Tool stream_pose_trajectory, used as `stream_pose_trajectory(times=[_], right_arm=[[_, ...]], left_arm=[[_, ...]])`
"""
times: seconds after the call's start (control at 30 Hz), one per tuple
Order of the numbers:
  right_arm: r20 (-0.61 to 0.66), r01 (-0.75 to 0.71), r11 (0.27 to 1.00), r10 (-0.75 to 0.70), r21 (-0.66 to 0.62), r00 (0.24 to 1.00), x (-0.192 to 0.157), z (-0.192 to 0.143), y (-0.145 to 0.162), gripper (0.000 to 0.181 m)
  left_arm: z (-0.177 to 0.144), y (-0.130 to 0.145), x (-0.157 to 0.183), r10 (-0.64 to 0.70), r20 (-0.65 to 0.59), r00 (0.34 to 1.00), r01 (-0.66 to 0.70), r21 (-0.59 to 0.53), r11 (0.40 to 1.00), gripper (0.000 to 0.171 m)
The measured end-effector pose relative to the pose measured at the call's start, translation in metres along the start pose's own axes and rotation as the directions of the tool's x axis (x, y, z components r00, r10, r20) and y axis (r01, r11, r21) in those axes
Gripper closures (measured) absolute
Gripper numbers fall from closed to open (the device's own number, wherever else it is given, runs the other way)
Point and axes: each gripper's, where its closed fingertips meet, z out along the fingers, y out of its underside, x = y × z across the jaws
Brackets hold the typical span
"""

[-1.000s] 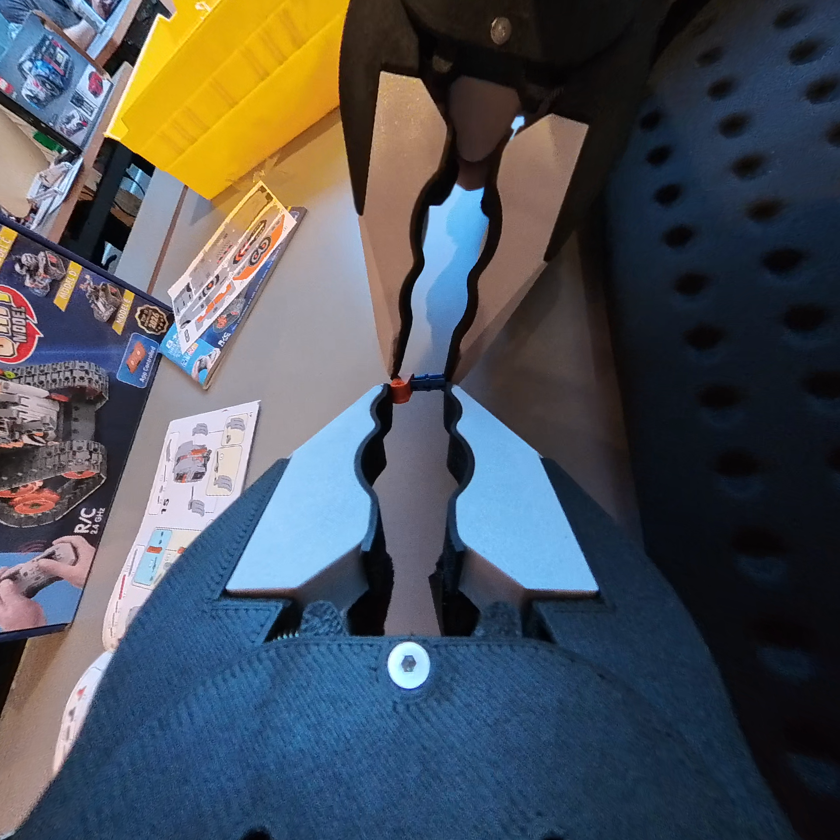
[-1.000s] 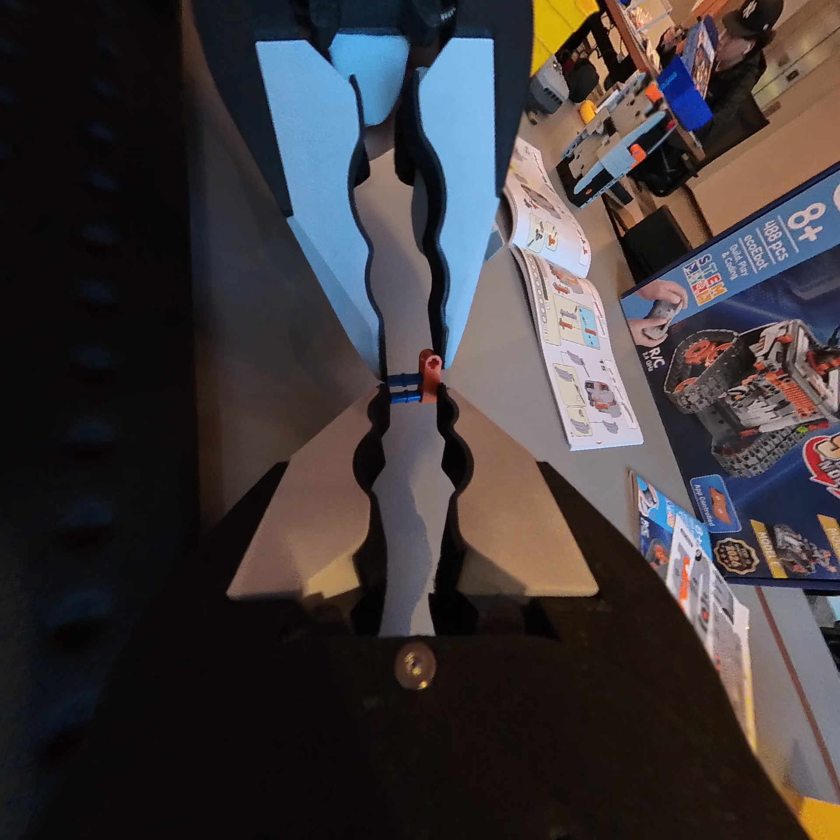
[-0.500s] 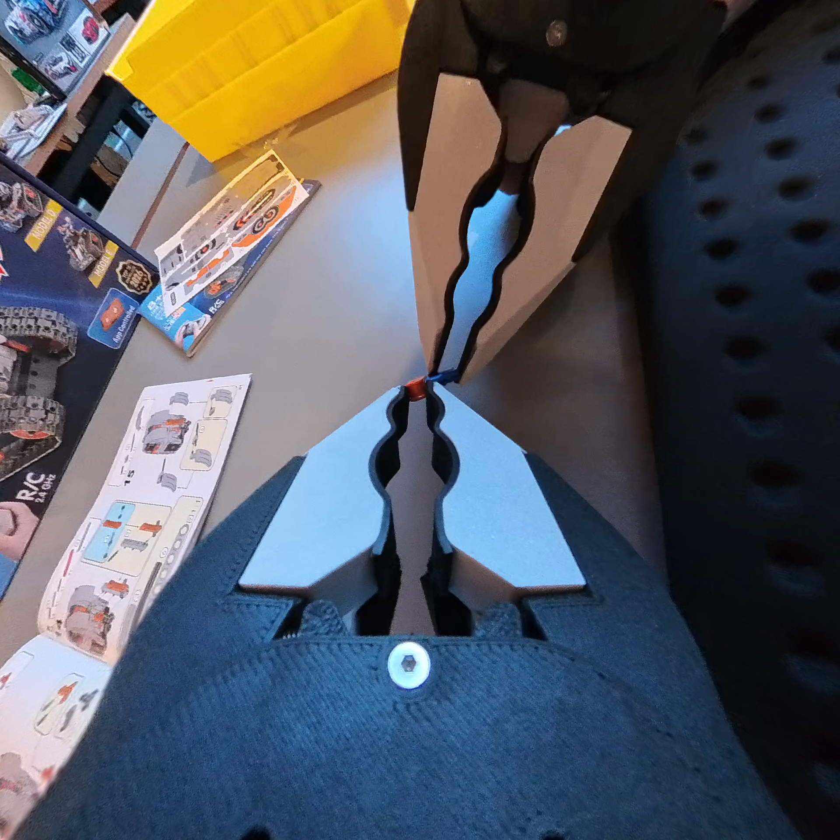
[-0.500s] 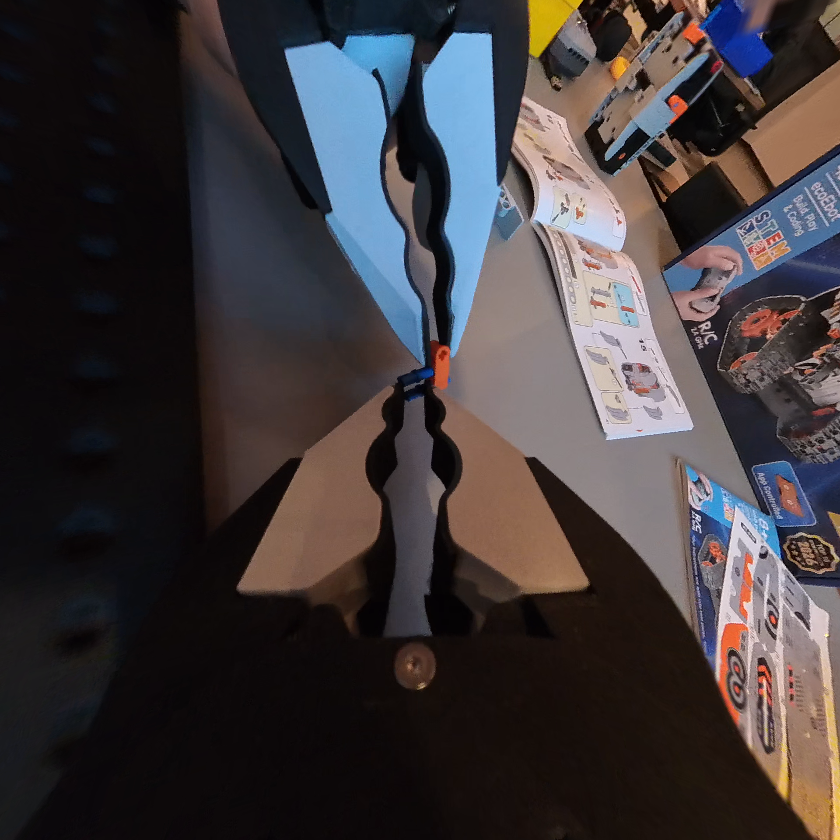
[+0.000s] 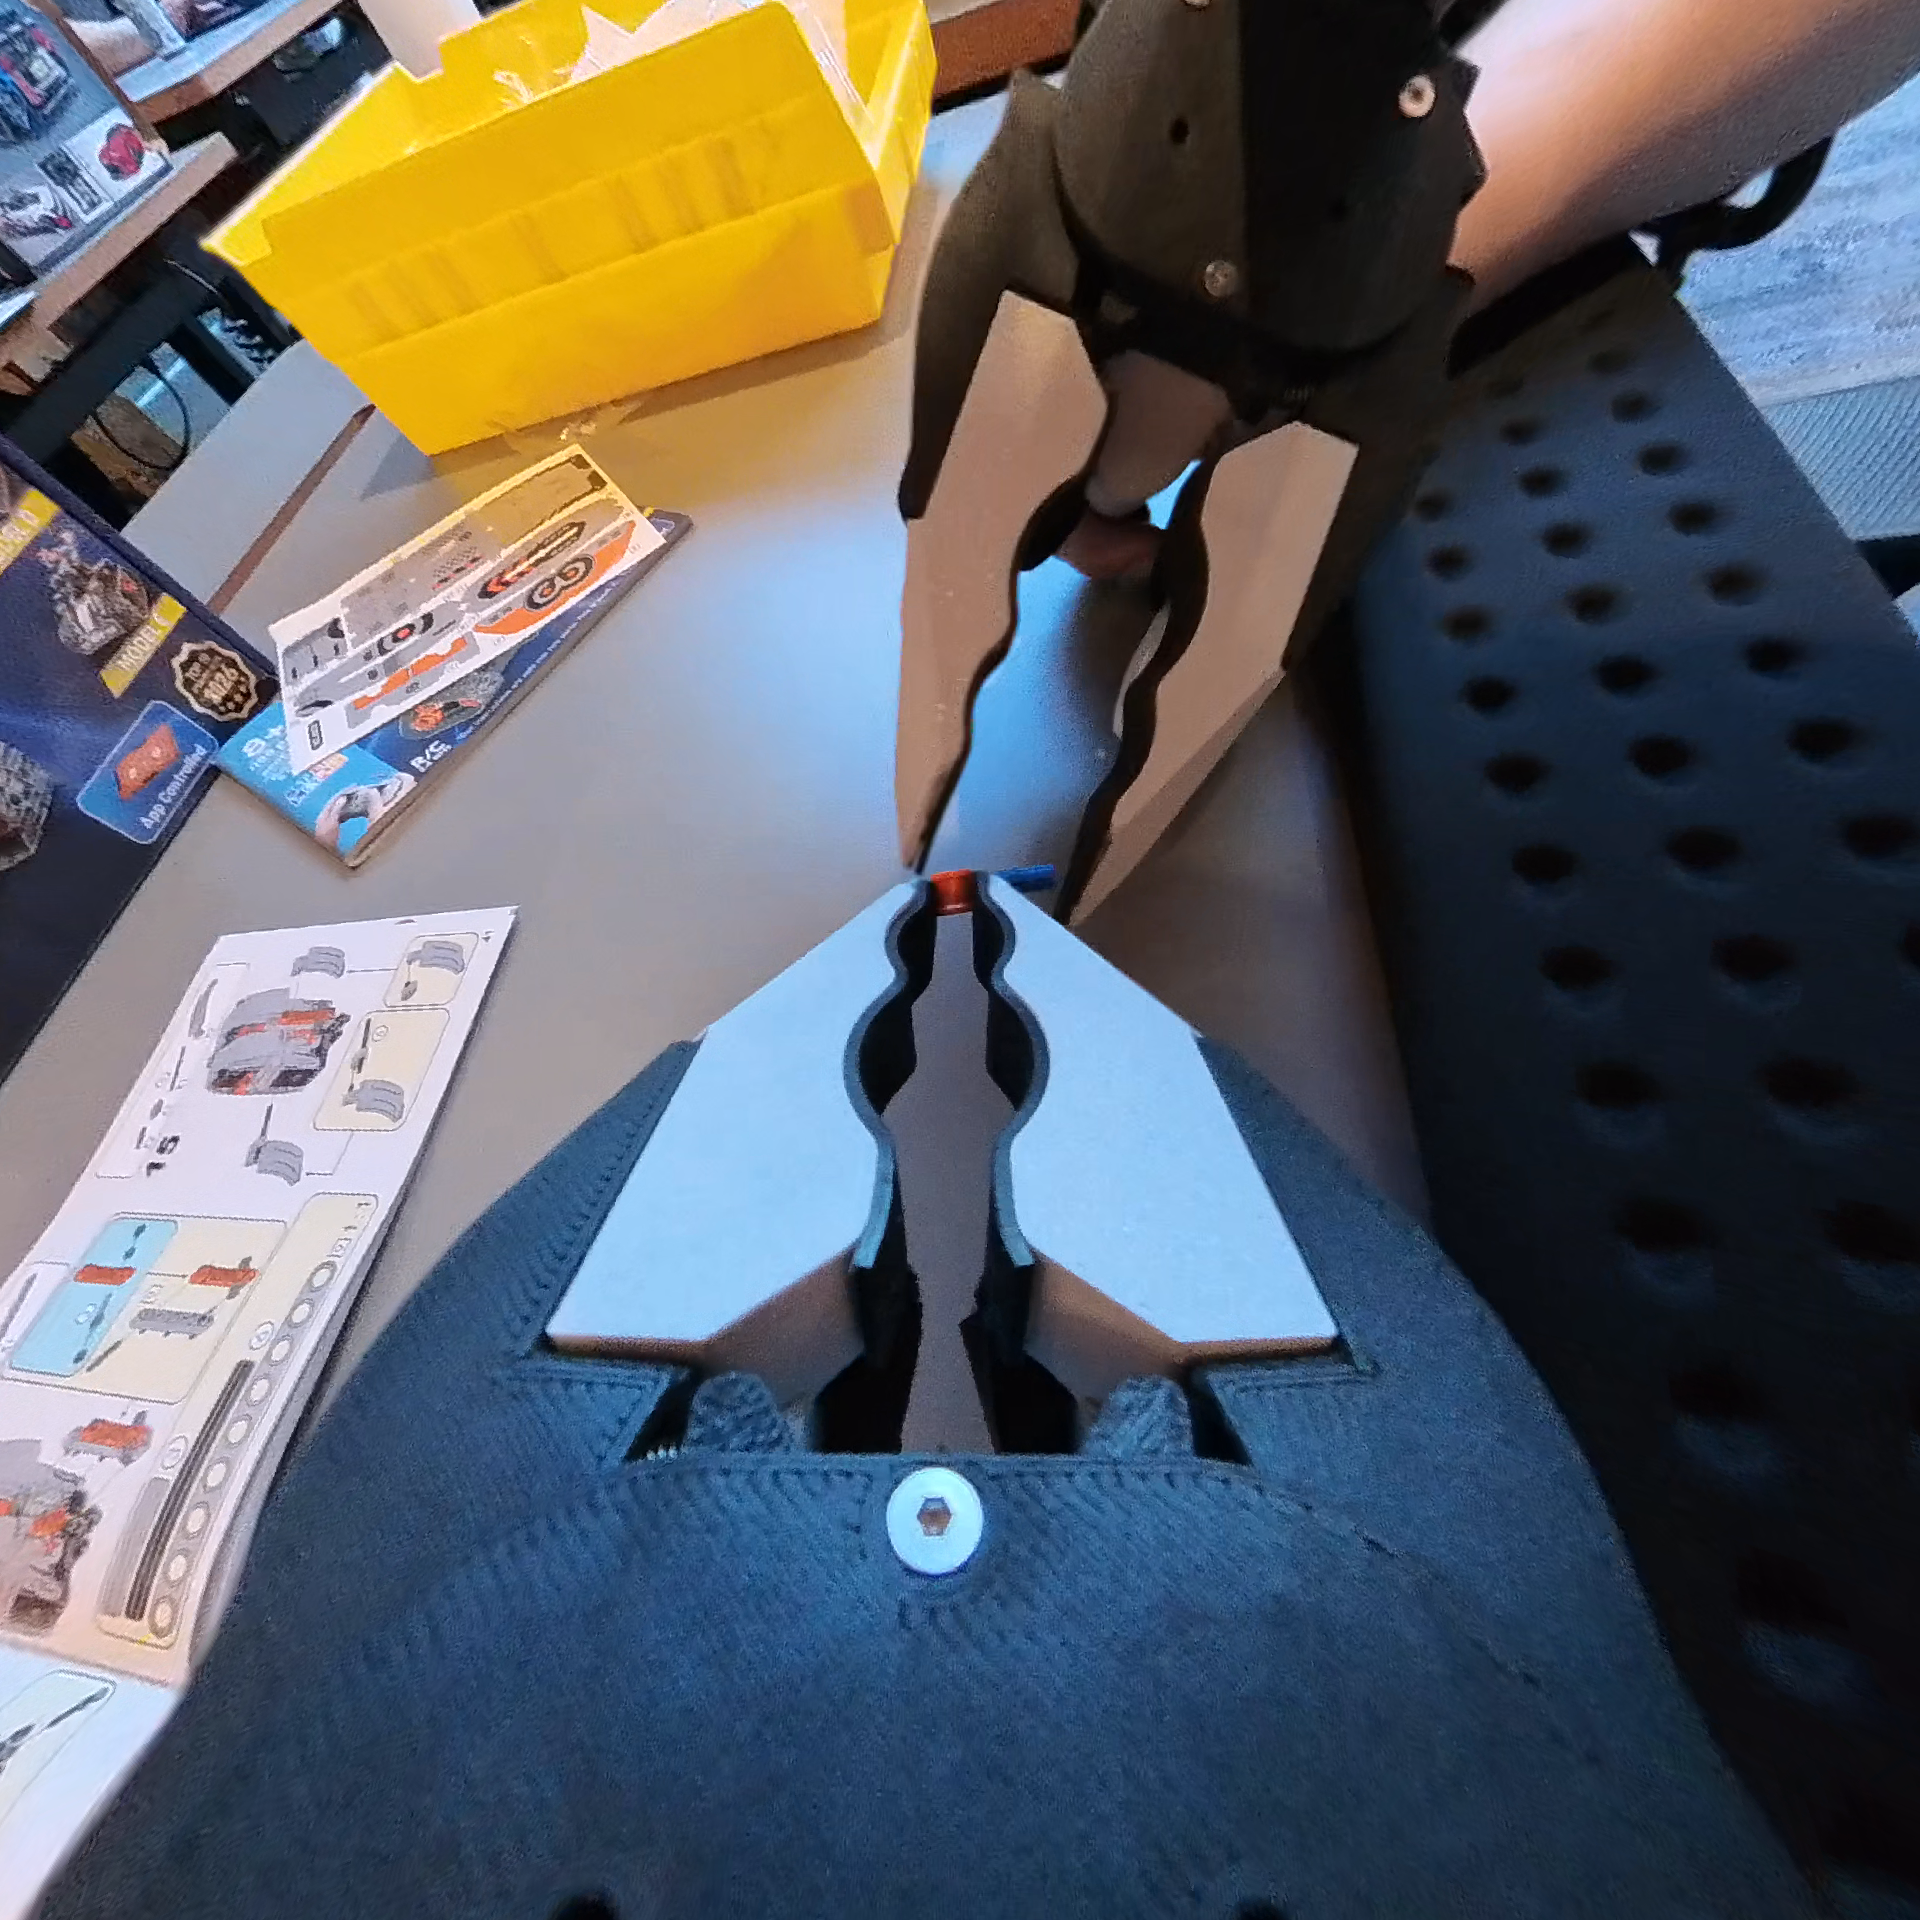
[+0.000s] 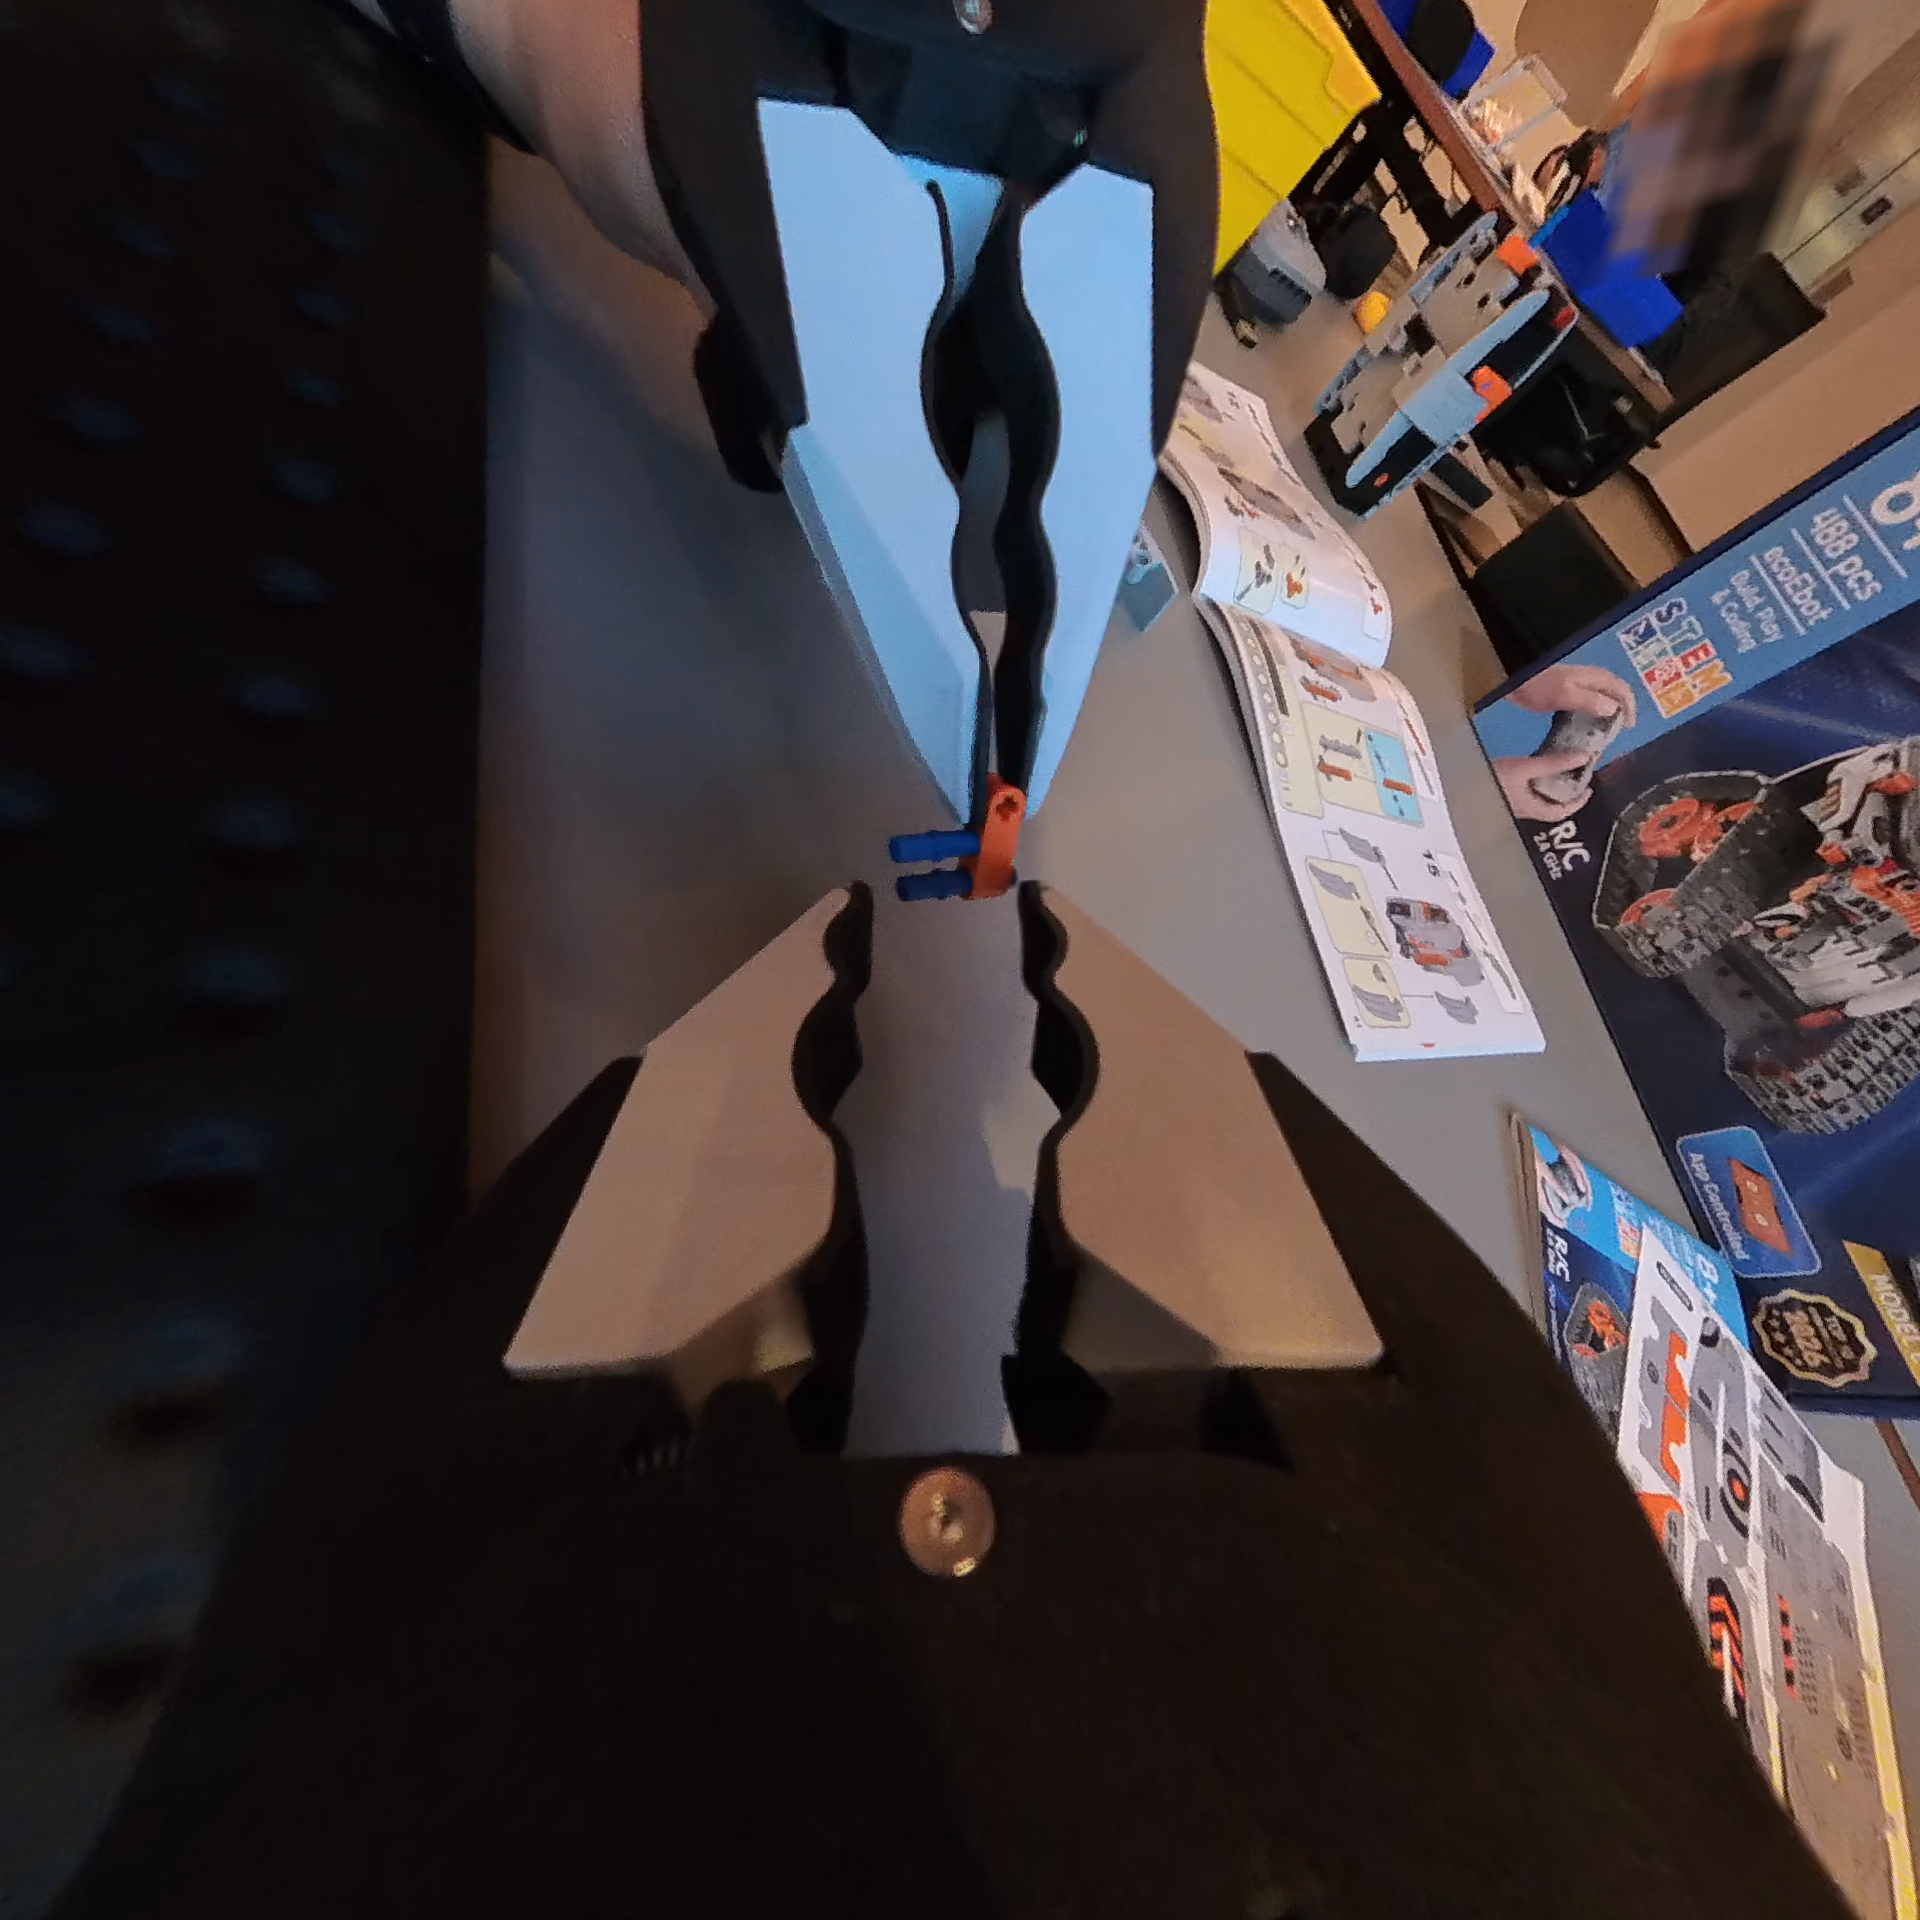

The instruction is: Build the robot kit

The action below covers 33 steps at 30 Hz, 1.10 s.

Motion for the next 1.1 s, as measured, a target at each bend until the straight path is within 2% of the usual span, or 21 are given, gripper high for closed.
stream_pose_trajectory(times=[0.1,0.53,0.9,1.07,1.1], right_arm=[[-0.006,-0.01,1.0,0.01,0.02,1.0,0.002,-0.002,-0.003,0.161],[0.045,0.017,0.999,-0.019,0.047,0.999,-0.008,-0.007,-0.008,0.162],[0.096,-0.022,0.999,0.024,-0.027,0.995,-0.015,-0.002,0.003,0.167],[0.086,0.041,0.997,-0.036,-0.058,0.996,-0.018,-0.002,0.007,0.169],[0.119,0.039,0.996,-0.03,-0.075,0.993,-0.022,-0.001,0.01,0.181]], left_arm=[[-0.001,-0.002,0.0,-0.014,-0.004,1.0,0.014,0.016,1.0,0.166],[-0.002,-0.009,0.011,-0.016,-0.066,0.998,0.02,0.052,0.998,0.167],[0.006,0.001,0.015,-0.141,-0.126,0.982,0.142,0.002,0.99,0.167],[0.007,0.003,0.017,-0.14,-0.112,0.984,0.139,-0.022,0.99,0.166],[0.007,0.0,0.018,-0.148,-0.124,0.981,0.148,-0.006,0.989,0.166]])
